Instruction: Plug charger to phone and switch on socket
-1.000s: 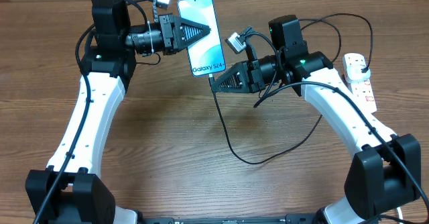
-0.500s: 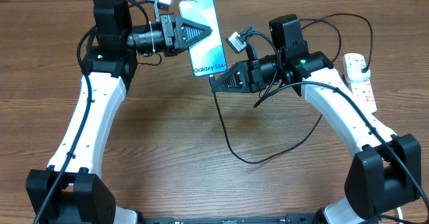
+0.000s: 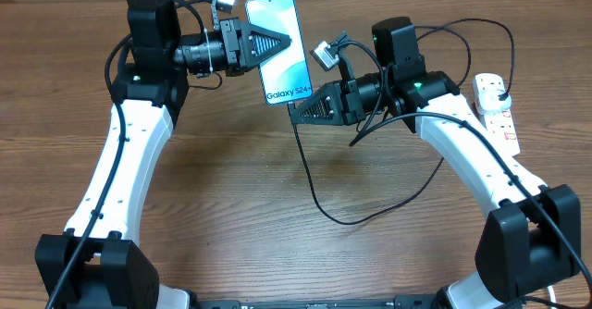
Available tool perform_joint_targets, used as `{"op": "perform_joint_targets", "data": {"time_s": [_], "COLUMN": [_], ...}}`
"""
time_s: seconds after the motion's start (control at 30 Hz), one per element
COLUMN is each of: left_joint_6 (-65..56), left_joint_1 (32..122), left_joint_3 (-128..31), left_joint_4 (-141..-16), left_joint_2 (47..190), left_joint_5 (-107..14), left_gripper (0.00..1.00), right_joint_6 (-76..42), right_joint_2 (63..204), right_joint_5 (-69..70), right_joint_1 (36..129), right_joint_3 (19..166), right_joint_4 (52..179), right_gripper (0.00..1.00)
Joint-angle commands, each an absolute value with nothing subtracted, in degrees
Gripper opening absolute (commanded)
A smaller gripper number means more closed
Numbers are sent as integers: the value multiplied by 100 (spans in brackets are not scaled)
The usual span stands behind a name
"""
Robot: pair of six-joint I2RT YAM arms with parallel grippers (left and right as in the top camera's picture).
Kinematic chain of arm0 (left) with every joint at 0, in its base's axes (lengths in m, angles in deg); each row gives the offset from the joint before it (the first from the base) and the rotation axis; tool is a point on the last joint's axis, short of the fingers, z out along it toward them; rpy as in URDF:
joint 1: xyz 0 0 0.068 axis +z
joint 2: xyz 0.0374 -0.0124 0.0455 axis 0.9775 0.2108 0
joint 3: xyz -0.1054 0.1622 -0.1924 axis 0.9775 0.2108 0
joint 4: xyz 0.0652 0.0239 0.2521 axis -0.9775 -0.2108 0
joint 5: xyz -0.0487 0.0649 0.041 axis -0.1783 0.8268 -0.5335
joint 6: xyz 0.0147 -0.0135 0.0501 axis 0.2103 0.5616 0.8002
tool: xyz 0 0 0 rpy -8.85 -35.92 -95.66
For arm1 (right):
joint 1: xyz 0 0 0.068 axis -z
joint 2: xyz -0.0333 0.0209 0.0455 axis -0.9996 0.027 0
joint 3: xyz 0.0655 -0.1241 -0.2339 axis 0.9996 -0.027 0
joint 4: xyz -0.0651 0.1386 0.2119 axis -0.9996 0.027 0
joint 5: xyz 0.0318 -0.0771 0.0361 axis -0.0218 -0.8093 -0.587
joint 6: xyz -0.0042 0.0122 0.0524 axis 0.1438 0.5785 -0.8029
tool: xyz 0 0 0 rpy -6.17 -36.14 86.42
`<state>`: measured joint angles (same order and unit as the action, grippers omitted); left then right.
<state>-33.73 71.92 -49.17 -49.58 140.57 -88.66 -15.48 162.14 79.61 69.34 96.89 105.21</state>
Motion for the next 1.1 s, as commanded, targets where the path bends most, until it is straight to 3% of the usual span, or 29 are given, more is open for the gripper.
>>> {"op": "perform_joint_targets", "data": {"time_s": [0.0, 0.4, 0.67, 0.77, 0.87, 0.97, 1.07], "left_joint_6": [-2976, -2648, -2480, -2396, -2062, -1968, -1966], "left_joint_1": [7045, 6825, 6816, 6816, 6816, 6816, 6818], "left_joint_3": [-4996, -4996, -4996, -4996, -4996, -4996, -4996], "left_joint_4": [-5004, -5364, -5734, -5736, -5736, -5734, -5734], "left_joint_2": [14018, 14018, 14018, 14018, 14018, 14018, 14018], "left_joint_5": [-9508, -9517, -9524, -9495, -9473, -9467, -9268], "left_gripper": [4, 4, 4, 4, 4, 4, 4], "right_joint_6": [-2197, -3515, -3594, -3524, -3373, -3375, -3375], "right_joint_2": [16161, 16161, 16161, 16161, 16161, 16161, 16161], "right_joint_5": [7533, 7196, 6971, 6917, 6919, 6943, 7221], "right_joint_1": [6987, 6987, 6989, 7019, 7126, 7266, 7321], "right_joint_3": [9849, 9849, 9849, 9849, 9849, 9849, 9847], "right_joint_4": [10160, 8711, 8565, 8565, 8580, 8587, 8685], "right_gripper": [4, 4, 5, 56, 75, 78, 73]}}
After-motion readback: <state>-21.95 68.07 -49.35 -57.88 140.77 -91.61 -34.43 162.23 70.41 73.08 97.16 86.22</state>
